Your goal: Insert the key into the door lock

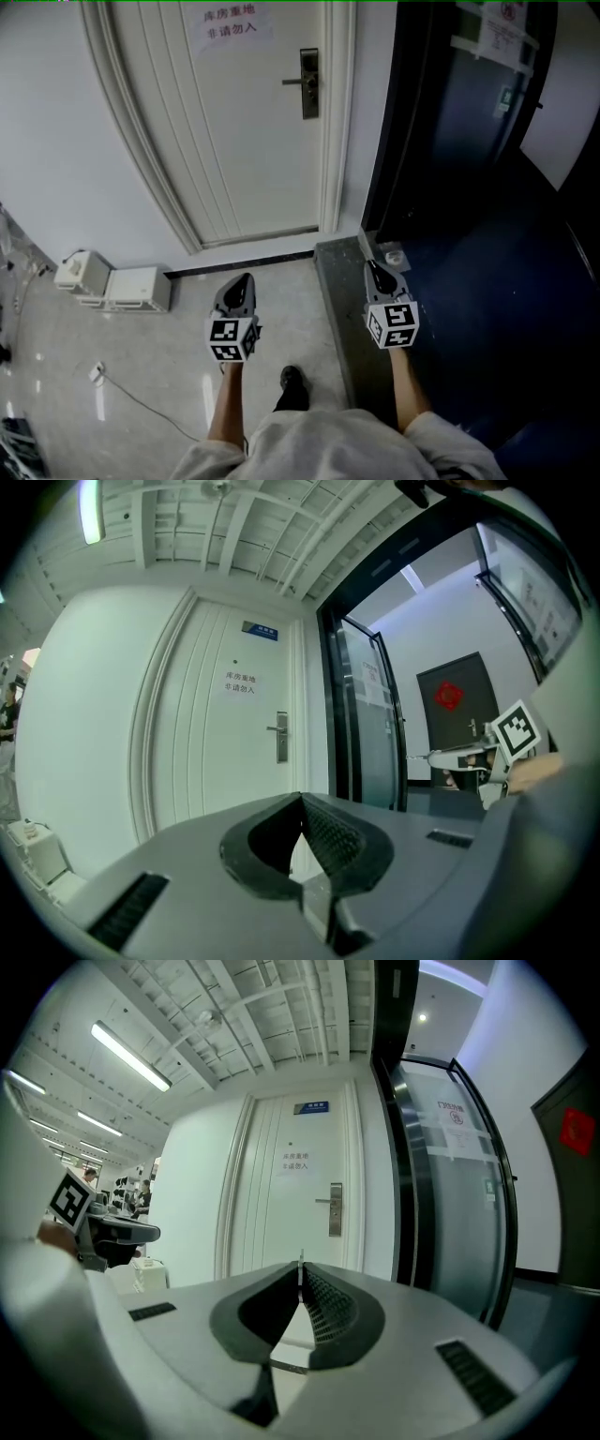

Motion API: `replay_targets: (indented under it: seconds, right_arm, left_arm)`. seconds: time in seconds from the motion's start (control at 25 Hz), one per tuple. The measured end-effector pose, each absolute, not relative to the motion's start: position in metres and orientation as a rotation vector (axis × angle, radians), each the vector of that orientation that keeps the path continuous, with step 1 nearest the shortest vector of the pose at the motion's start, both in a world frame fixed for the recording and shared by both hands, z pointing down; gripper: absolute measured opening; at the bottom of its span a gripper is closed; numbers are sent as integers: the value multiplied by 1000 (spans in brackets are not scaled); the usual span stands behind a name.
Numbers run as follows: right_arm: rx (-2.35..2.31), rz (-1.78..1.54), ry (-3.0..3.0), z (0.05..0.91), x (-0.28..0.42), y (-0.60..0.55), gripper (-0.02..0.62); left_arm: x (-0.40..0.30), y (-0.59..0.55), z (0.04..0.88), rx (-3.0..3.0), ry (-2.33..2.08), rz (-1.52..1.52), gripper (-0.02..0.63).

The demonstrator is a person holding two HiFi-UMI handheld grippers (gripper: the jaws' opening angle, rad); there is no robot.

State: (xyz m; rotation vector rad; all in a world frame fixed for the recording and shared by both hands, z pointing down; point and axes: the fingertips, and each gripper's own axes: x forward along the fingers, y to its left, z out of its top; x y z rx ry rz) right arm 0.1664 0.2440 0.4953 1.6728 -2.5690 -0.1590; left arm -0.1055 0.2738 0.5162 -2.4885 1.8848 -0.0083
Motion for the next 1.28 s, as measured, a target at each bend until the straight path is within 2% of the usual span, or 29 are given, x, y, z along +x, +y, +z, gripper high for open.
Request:
replay_targets:
  seconds: [0.68, 1.28]
  right_arm:
    - [1725, -190, -2517, 443, 98, 53, 29]
    - [1707, -146, -2500, 460, 97, -53, 29]
  left_arm:
    - [-176, 71, 469, -2528, 1816, 10, 18]
    - [-172, -33, 482, -2564, 1803, -38, 17]
